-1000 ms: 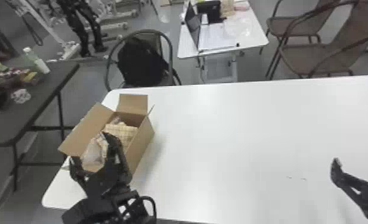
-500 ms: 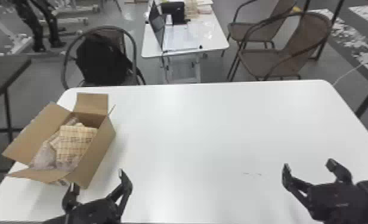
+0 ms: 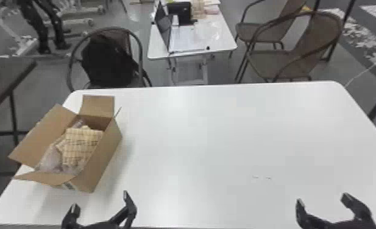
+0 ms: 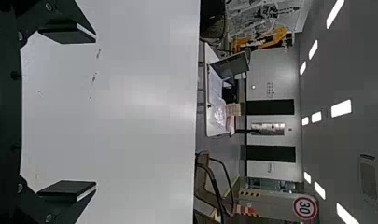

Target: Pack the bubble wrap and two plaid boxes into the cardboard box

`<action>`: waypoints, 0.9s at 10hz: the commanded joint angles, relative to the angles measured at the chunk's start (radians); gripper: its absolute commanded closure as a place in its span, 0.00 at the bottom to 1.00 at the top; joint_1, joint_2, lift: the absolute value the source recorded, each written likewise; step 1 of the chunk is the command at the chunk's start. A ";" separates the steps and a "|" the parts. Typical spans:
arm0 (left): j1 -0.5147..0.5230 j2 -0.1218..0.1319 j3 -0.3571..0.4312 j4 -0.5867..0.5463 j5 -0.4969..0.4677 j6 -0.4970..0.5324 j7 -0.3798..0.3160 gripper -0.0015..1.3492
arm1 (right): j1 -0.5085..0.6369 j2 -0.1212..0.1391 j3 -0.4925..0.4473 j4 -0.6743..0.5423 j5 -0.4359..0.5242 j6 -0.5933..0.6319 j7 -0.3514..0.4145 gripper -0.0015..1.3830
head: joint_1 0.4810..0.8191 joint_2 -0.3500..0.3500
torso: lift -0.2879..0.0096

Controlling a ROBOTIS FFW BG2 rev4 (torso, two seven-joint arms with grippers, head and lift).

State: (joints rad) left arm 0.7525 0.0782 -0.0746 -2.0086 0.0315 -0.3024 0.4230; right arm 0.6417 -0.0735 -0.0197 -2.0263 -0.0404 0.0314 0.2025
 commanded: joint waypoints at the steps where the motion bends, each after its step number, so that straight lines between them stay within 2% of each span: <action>1: -0.002 -0.044 0.015 0.001 -0.041 -0.021 -0.003 0.07 | 0.001 0.020 -0.006 -0.003 0.020 -0.008 0.003 0.13 | 0.63 0.68 | 0.60; 4: -0.013 -0.015 0.001 0.002 -0.030 -0.029 0.019 0.07 | -0.008 0.040 -0.006 -0.003 0.054 -0.013 0.002 0.13 | 0.63 0.69 | 0.60; 6: -0.030 -0.009 -0.014 0.019 -0.024 -0.049 0.046 0.07 | -0.008 0.049 -0.005 -0.005 0.065 -0.022 -0.021 0.13 | 0.63 0.69 | 0.60; 8: -0.036 -0.006 -0.020 0.027 -0.022 -0.061 0.054 0.07 | -0.010 0.069 -0.006 -0.005 0.085 -0.036 -0.026 0.13 | 0.63 0.67 | 0.60; 9: -0.039 -0.003 -0.022 0.028 -0.021 -0.061 0.056 0.07 | -0.010 0.069 -0.006 -0.003 0.085 -0.036 -0.028 0.13 | 0.63 0.67 | 0.60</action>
State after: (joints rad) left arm 0.7146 0.0741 -0.0950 -1.9809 0.0090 -0.3633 0.4787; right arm 0.6323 -0.0055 -0.0260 -2.0307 0.0434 -0.0040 0.1751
